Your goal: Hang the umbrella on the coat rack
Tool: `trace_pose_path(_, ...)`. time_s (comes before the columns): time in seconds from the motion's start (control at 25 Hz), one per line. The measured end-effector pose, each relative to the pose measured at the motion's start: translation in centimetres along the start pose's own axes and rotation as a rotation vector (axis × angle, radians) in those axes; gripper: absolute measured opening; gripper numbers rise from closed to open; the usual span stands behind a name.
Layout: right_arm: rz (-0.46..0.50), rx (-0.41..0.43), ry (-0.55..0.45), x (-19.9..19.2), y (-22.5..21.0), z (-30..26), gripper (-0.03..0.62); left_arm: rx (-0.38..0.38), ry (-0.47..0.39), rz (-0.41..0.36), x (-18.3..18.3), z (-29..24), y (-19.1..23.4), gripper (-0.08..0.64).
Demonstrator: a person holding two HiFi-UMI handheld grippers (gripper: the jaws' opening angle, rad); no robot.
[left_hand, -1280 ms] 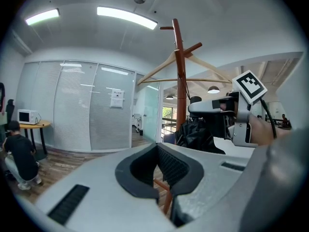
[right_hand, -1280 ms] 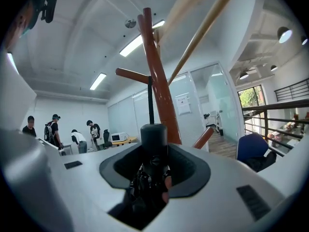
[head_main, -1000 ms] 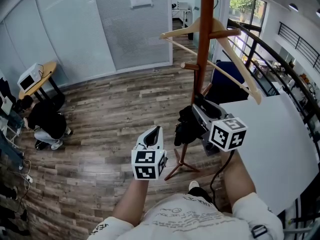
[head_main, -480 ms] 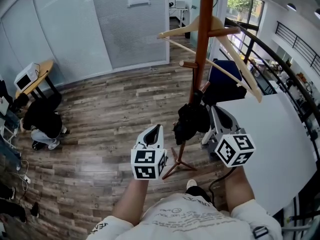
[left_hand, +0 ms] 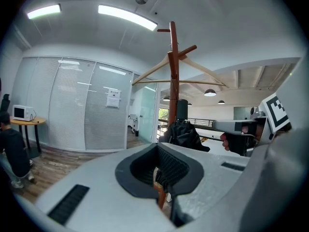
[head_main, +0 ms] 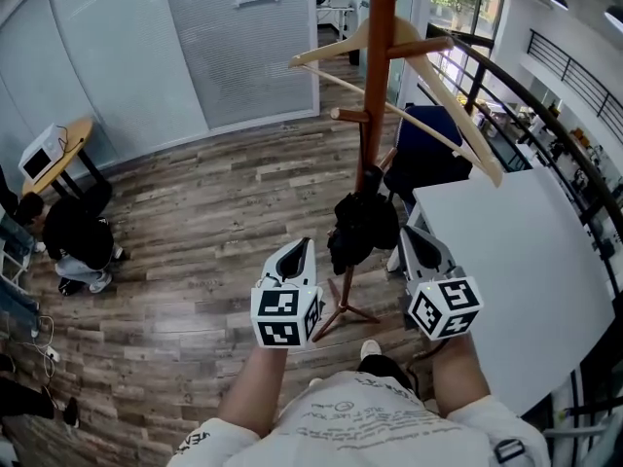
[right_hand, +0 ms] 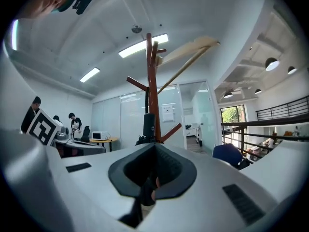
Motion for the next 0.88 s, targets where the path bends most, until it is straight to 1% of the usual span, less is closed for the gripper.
trace_pose_path(0.12,-0.015,-0.019,0.021,-0.7,-0.4,0.2,0.0,-0.009,0.003,-0.005,0.0,0.0,-0.5,0.005)
trace_pose_path(0.24,-0.017,-0.021,0.022,-0.8,-0.4,0.6,0.0,-0.009,0.002,-0.008,0.2,0.2,-0.9,0.005)
trace_pose_path(0.44,0.043,-0.005,-0.002,-0.8,0.5,1.2,0.0,-0.003,0.004,-0.013,0.1,0.7,-1.3,0.005)
trace_pose_path(0.64,0.007,0.015,0.006,-1.0,0.3,1.3,0.0,0.005,0.004,-0.019,0.3,1.0,-1.6,0.005)
trace_pose_path(0.88,0.009,0.027,0.0,-1.3,0.8,1.0,0.0,0.003,-0.001,-0.025,0.2,1.3,-1.5,0.005)
Point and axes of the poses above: the fingertips, and each gripper's own axes: z backward along the fingers, y to its left, x out of its top, the point moved 9 cm from there along z, backward along the fingers, and after that the axes turned 12 degrees about -z, right-handed, at the moved point
